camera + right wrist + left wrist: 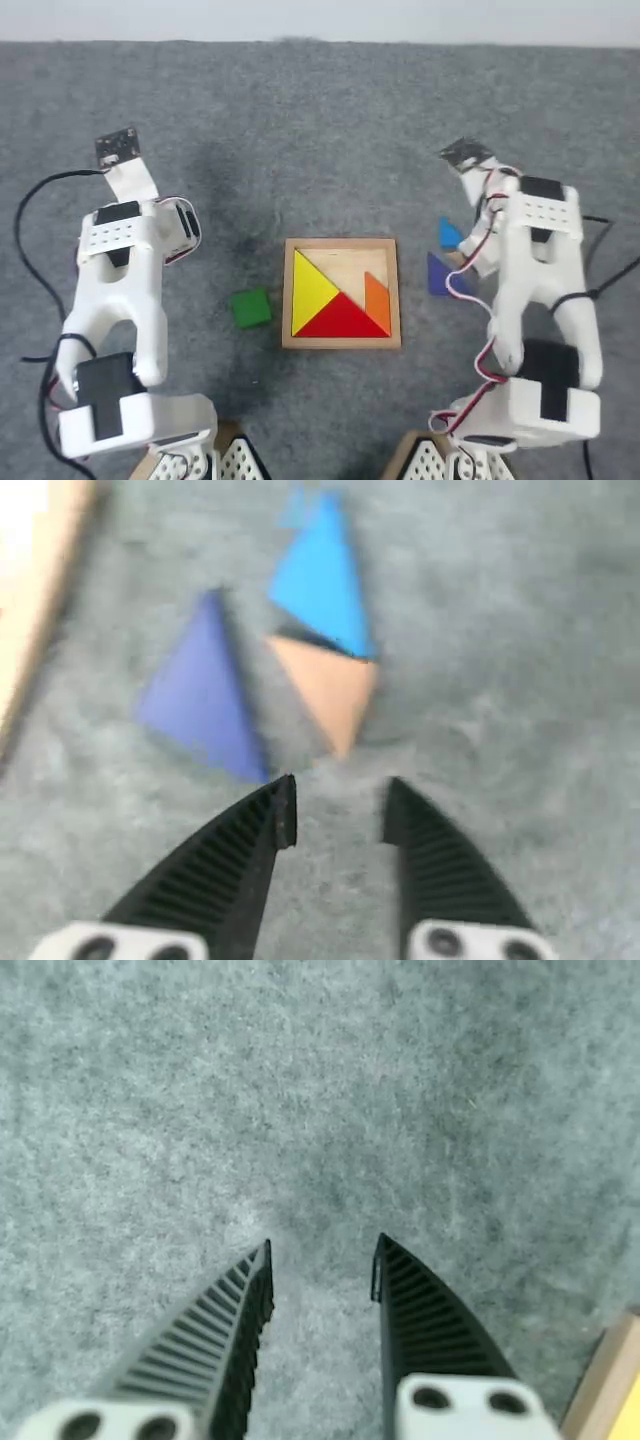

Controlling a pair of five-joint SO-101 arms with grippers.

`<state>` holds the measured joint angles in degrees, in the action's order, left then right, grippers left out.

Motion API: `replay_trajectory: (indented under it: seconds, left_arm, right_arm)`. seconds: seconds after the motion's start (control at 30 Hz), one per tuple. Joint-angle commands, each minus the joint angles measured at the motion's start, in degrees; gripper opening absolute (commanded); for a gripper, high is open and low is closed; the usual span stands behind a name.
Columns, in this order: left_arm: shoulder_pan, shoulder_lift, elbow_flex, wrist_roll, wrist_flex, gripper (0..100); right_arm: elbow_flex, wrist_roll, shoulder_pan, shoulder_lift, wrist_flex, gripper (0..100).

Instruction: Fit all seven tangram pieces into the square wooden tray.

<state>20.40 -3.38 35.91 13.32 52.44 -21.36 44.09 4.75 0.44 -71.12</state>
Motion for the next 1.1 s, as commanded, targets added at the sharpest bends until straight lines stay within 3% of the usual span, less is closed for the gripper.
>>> replay_trajectory:
  seconds: [0.0,0.17,0.87,1.07]
  left_arm:
    - [-0.44,-0.35,-0.31,0.7,-0.88,15]
    - [-0.44,-0.35,-0.31,0.7,-0.88,15]
    - [-0.44,-0.35,-0.31,0.7,-1.05,15]
    - [-0.44,-0.35,-0.31,0.7,-0.97,15]
  right_arm:
    - [-0.18,4.04,-3.47,-2.59,-0.66,26.5]
    - [-0.18,9.05,-5.76,4.44,0.75,27.3]
    - [15.12,5.89,-3.65,24.84,3.21,26.9]
    - [15.12,5.8,-3.21,25.27,-0.22,15.3]
